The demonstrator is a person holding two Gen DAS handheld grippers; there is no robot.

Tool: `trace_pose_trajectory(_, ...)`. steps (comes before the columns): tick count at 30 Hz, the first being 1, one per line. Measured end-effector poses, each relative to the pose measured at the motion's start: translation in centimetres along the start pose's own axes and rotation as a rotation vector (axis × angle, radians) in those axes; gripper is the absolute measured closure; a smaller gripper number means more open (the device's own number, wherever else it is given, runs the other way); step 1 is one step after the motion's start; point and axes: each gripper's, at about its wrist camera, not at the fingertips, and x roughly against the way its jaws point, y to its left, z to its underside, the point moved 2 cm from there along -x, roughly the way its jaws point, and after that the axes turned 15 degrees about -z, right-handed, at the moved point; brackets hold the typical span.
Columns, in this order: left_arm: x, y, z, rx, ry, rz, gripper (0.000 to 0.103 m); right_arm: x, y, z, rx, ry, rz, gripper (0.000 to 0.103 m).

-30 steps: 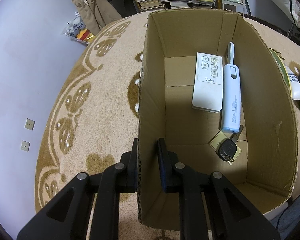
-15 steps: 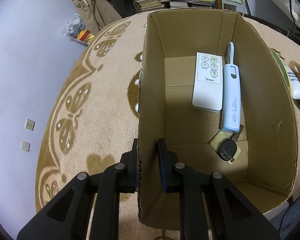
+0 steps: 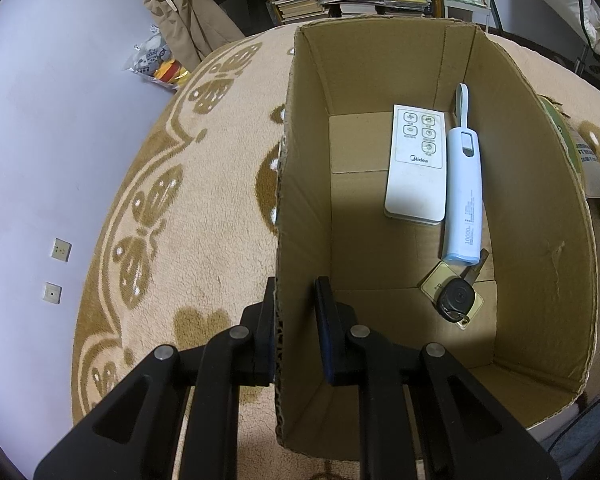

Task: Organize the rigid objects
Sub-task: 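Carry the charger into the box and release it beside the keys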

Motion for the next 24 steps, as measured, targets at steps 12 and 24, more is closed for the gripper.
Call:
trace_pose_trajectory(12,0.1,0.0,0.1,-0.003,-0.003,-0.004,0.086,-0.9,8.9,2.0,0.153,0.040,-0.154,0.037)
trace_pose_trajectory(24,0.1,0.1,0.0,0.004,0.001,0.003,0.086,-1.8,11.8,4.2,0.205,0.068,-0.260,0.037)
